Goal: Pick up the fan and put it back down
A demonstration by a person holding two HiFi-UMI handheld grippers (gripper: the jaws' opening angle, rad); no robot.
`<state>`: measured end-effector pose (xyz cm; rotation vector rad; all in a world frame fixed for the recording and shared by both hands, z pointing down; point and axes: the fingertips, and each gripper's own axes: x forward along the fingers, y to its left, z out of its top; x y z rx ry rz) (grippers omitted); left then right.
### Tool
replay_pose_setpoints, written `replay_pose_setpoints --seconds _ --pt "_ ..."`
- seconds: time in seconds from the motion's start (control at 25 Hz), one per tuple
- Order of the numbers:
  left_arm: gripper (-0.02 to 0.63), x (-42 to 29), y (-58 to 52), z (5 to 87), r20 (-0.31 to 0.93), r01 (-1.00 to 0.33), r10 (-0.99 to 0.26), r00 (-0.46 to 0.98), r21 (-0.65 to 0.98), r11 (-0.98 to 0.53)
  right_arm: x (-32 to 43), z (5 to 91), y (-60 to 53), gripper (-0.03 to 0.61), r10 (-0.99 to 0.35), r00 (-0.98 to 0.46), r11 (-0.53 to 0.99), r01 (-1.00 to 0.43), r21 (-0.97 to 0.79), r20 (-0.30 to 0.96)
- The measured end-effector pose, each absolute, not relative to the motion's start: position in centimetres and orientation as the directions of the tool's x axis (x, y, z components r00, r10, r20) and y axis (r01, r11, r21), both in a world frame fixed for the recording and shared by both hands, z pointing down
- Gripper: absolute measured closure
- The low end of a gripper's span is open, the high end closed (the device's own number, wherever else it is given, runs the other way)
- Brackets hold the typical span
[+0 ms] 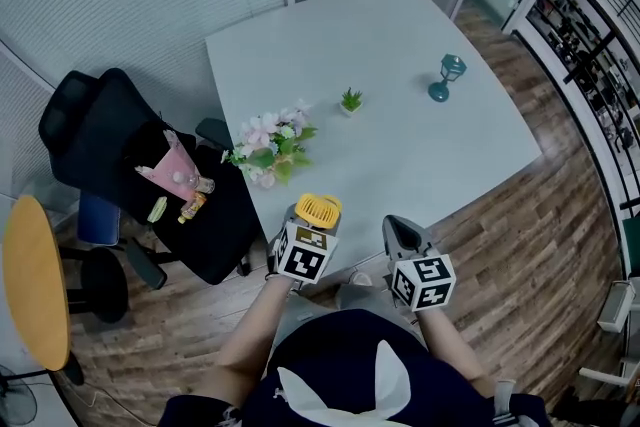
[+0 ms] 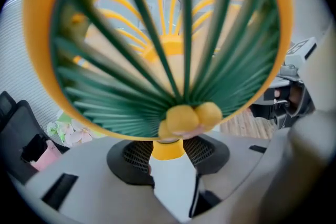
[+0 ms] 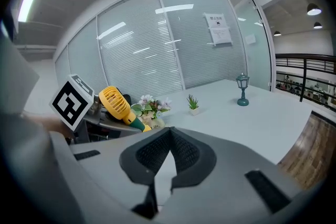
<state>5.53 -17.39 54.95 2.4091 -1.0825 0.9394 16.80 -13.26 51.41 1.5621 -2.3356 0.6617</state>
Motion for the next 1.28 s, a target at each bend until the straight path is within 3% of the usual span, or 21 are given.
replay_pose_setpoints --seconds 1.28 --pt "0.428 6.9 -14.5 66.6 0.838 -0.756 -0.398 0.374 0.026 -0.654 18.3 54.4 -15.4 0.574 -0.731 -0.453 0.392 -0.891 -0.23 0.51"
